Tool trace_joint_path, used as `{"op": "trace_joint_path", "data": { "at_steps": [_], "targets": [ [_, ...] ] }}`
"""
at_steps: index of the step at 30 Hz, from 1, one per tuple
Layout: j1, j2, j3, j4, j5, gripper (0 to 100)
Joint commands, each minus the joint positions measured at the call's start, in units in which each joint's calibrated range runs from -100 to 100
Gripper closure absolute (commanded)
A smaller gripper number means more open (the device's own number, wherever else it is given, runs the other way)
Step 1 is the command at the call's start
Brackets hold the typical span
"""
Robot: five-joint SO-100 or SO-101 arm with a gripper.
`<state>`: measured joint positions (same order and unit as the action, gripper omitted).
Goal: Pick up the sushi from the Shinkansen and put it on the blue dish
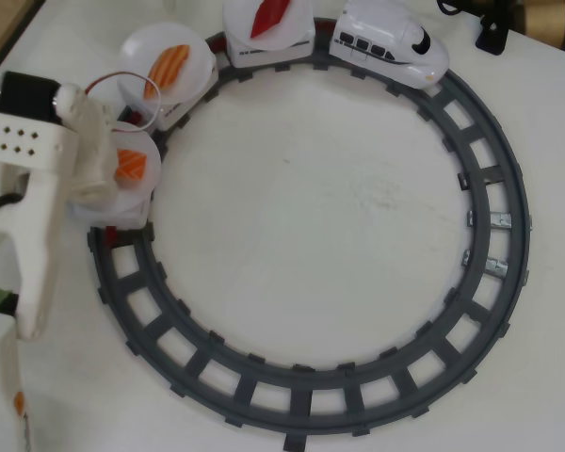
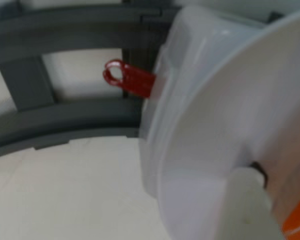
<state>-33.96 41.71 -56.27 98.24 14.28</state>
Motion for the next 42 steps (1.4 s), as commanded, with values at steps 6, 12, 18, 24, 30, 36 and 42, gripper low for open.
{"op": "trace_joint_path", "data": {
  "at_steps": [6,12,18,24,30,36,42],
  "targets": [
    [2.8,1.7,-16.1,0.9,-2.2,97],
    [0.9,-2.0,-21.1,1.0,-1.5,97],
    [-3.8,-11.6,-10.2,1.0,-1.3,97],
    [-11.0,-19.6,3.6,1.0,-0.7,97],
    [-17.1,-20.5,11.6,0.9,-0.5,97],
    [-22.5,-18.8,14.6,-0.7,0.3,97],
    [-23.2,-9.5,7.9,-1.5,0.0,97]
  ]
}}
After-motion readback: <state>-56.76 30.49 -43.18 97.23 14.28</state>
